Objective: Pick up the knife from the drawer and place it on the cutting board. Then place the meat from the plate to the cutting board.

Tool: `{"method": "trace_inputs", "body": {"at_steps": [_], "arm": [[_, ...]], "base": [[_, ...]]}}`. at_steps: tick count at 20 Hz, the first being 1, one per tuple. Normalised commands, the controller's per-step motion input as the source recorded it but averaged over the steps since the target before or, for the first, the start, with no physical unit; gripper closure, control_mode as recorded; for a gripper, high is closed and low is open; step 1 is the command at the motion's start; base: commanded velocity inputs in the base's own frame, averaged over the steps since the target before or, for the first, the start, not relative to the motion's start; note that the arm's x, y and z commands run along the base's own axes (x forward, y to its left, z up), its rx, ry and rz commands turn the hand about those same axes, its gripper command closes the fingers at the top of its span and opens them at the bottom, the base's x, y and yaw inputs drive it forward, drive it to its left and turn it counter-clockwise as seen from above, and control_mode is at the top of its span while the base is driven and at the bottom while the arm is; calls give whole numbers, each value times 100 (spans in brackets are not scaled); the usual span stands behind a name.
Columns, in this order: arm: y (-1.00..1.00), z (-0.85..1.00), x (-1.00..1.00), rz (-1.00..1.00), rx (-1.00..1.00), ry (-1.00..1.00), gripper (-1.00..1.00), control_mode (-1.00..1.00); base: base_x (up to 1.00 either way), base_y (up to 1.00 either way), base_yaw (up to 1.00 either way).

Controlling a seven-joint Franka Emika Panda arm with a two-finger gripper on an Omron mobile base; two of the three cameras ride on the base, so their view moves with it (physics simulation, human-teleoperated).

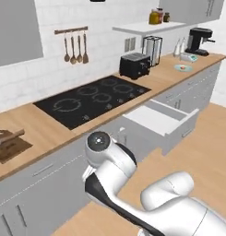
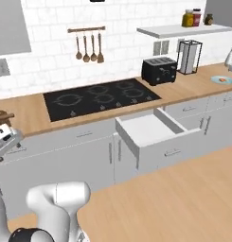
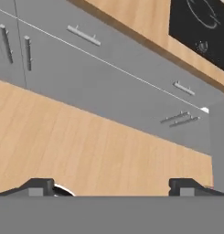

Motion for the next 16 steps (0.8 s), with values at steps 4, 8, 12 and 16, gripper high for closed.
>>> {"method": "trace_inputs", "body": {"at_steps": [4,8,12,16], "arm": [[0,0,0,0,0,0,-100,100],[0,0,0,0,0,0,-100,100],[0,0,0,0,0,0,-100,100],[0,0,0,0,0,0,-100,100]], "base": [[-17,-4,-76],[29,-97,-32],[56,-100,-10],[69,-100,-2]]}}
